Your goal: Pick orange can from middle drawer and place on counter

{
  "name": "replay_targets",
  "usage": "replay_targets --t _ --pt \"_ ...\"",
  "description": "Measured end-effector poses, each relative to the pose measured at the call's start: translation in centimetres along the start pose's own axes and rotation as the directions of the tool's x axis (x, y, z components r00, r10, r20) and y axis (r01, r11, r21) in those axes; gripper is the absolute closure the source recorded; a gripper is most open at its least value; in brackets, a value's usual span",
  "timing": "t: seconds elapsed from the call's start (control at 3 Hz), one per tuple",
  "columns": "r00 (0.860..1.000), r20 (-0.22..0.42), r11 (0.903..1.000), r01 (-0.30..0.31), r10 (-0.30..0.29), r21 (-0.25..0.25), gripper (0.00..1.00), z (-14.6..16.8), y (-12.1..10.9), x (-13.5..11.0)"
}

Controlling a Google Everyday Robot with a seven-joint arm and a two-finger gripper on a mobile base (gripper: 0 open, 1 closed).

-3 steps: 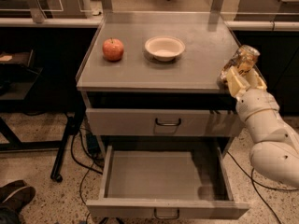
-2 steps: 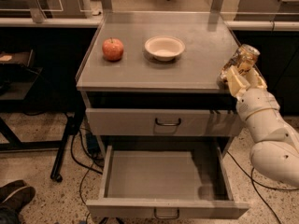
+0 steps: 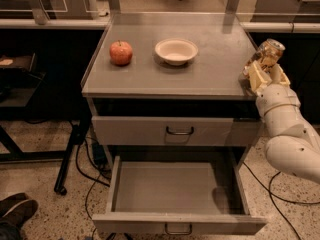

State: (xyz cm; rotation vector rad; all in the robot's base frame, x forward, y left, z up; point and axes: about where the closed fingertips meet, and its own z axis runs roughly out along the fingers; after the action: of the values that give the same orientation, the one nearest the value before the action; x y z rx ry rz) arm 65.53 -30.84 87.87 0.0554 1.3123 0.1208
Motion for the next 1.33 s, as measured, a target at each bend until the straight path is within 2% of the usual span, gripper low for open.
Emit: replay_targets --t 0.33,0.67,1.33 --pt "1.0 0.005 1.0 0.002 -0.002 0.002 1.0 0.2 -0.1 -0.2" --pt "1.0 0.009 0.9992 0.029 -0.028 -0.028 1.0 -0.4 0.4 -0.4" --pt "0.993 0.018 0.9893 0.115 -0.114 -0.089 1.0 -1.8 1.2 -0.1"
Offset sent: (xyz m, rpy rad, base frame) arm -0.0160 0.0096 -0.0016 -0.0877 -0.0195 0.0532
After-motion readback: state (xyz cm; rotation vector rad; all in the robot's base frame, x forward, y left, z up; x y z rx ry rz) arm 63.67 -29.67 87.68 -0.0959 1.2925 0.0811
